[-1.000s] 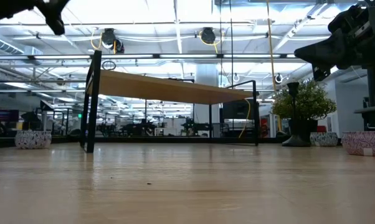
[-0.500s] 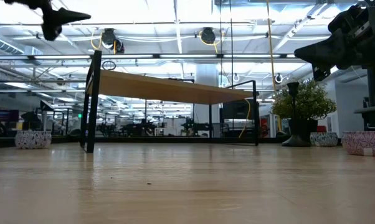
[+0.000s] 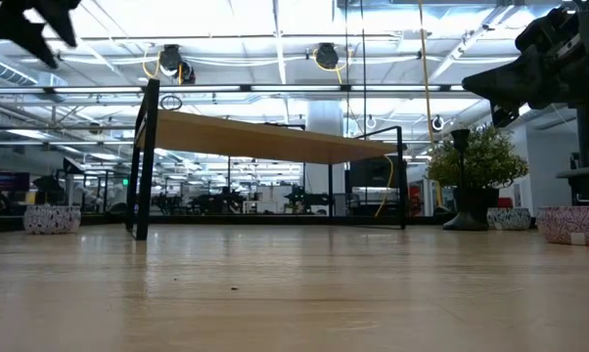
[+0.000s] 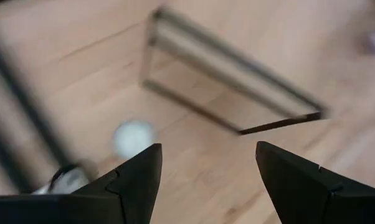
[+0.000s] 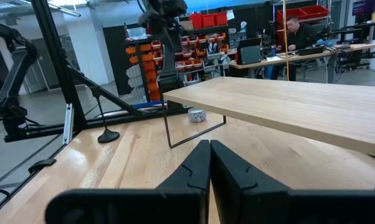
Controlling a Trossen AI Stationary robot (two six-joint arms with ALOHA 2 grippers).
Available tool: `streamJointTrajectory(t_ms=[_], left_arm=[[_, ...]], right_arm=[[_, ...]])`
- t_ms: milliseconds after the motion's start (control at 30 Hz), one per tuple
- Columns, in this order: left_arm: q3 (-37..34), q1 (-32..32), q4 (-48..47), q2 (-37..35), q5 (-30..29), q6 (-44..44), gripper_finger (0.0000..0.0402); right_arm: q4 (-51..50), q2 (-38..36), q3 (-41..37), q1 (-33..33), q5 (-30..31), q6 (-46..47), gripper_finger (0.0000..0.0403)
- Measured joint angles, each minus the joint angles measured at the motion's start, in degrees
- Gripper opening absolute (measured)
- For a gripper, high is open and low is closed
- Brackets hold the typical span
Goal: Pick & Place candle stick holders
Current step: Put the red scented candle on the shelf
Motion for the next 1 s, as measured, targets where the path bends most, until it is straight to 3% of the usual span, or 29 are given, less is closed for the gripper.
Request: streamJointTrajectory(t_ms=[100,267,567,900,1000], left_arm=[[-1.1,0.0,-2.7,0.5,0.1,-2.8,0.0267],[-3.8,0.0,-2.7,1.2,-2.8,-1.3,0.0267],[-8.3,0.0,-1.1,2.5,-2.8,-0.1,0.027],[-13.9,0.0,1.1,2.8,-2.8,-1.1,0.0384],[-15.5,0.0,1.4,2.8,-2.8,-1.4,0.0394]], right_arm=[[0.0,0.0,0.0,0.0,0.0,0.0,0.0004],[0.0,0.0,0.0,0.0,0.0,0.0,0.0004],[0.2,0.0,0.0,0.0,0.0,0.0,0.0004],[0.4,0.0,0.0,0.0,0.0,0.0,0.0004],[0.4,0.0,0.0,0.0,0.0,0.0,0.0004]])
